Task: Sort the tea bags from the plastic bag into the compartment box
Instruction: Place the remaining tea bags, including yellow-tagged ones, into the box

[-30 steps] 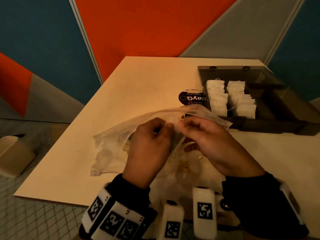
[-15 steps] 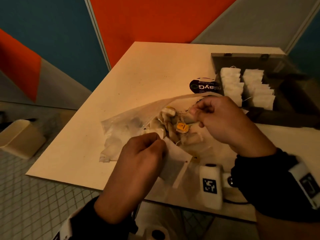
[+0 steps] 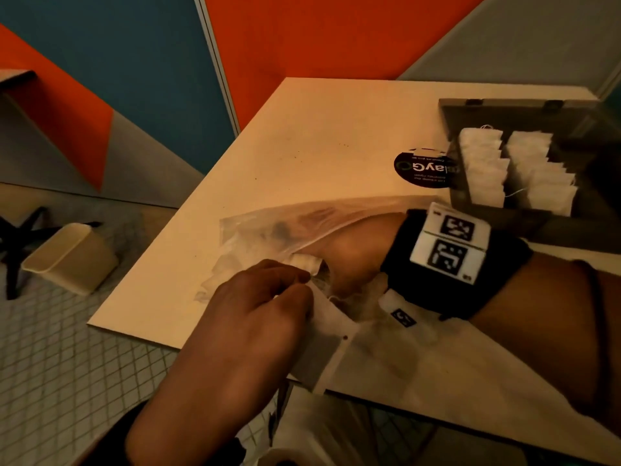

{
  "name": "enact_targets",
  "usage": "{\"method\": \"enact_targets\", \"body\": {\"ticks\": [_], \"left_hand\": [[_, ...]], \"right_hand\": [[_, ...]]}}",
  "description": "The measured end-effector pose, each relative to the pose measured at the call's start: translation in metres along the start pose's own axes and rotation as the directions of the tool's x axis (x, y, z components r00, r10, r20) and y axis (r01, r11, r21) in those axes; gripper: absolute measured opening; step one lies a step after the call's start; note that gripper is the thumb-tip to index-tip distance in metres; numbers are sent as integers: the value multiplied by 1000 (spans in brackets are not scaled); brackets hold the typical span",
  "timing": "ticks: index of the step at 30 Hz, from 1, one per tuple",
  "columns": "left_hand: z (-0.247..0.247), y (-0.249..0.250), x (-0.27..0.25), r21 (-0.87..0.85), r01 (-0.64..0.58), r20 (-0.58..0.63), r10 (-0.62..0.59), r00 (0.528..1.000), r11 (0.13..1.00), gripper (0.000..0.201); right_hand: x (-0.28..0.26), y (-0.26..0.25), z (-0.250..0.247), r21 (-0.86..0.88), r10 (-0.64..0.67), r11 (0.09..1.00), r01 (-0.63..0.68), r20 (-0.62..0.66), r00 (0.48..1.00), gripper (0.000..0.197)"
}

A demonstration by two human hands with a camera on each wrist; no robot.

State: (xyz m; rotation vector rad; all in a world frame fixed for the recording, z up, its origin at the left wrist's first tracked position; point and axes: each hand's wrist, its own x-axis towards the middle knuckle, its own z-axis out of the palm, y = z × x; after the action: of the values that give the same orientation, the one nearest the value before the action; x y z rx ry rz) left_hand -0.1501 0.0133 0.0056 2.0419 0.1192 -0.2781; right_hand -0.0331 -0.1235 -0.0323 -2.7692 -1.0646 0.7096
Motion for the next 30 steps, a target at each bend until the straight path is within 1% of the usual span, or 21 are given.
{"method": "enact_targets", "body": {"ticks": [2,3,4,5,6,8,10,12,14,15,17,19,20,21,22,24,25,26,27,29,30], "left_hand": [[-1,1,3,-20,0,-17,-1,1000,1000,20],[-2,2,4,-27,4,-27,-5,1000,1000,20],[-3,2,4,-25,5,-36,-6,999,1000,22],[-3,2,4,-21,-6,-38,5,999,1000,26],[-3,2,4,-9,-17,-35,17,999,1000,30],[-2,2,2,28,-17,-21,18,1000,999,28],[-1,1,1,76,-17,-13,18,1000,997,26],[-2,4,0,112,-28,3,28,1000,993,33],[-2,3,0,137,-59,10,58,998,989,37],[-2,0,1,144,-79,0,80,997,986,37],[-2,-6,1,188,-142,-7,146,989,972,39],[2,-12,2,259,-283,-16,297,955,924,53],[3,-13,2,299,-306,-15,325,946,904,57],[4,-13,2,302,-283,2,296,955,910,58],[5,-13,1,309,-287,11,298,955,907,59],[4,-12,0,317,-306,11,319,948,898,60],[5,-12,-1,288,-306,0,319,948,908,60],[6,-13,-1,304,-333,-11,353,936,892,59],[6,-11,-1,279,-298,-43,322,946,913,57],[5,-2,-5,240,-196,-29,208,978,951,52],[6,1,-6,231,-203,-13,211,977,952,51]], "right_hand": [[7,8,-3,162,54,985,-61,45,998,41],[7,9,-5,212,72,974,-81,51,996,38],[9,13,-6,242,69,968,-68,5,998,43],[9,16,-9,245,71,968,-57,-50,996,47],[8,17,-11,257,52,966,-23,-107,993,45],[5,23,-15,284,64,959,-15,-167,984,26],[0,28,-20,238,156,965,-109,-189,970,19],[-5,35,-24,221,209,963,-155,-249,946,34],[-12,38,-29,292,318,926,-241,-254,914,50],[-14,39,-31,338,395,890,-307,-232,889,51],[-15,43,-29,520,489,784,-338,-184,852,41],[-17,40,-27,738,533,612,-284,-119,838,33],[-16,41,-25,813,544,523,-256,-88,834,35],[-16,42,-24,870,551,436,-232,-53,833,37],[-15,43,-23,907,551,365,-211,-28,834,39],[-14,45,-21,946,545,263,-187,14,838,36],[-13,45,-20,956,546,229,-185,31,837,34],[-13,45,-20,963,552,203,-179,38,833,33],[-13,45,-21,971,561,171,-170,46,827,34],[-15,46,-23,987,568,97,-125,49,822,36],[-17,46,-24,991,556,87,-99,34,830,36]]}}
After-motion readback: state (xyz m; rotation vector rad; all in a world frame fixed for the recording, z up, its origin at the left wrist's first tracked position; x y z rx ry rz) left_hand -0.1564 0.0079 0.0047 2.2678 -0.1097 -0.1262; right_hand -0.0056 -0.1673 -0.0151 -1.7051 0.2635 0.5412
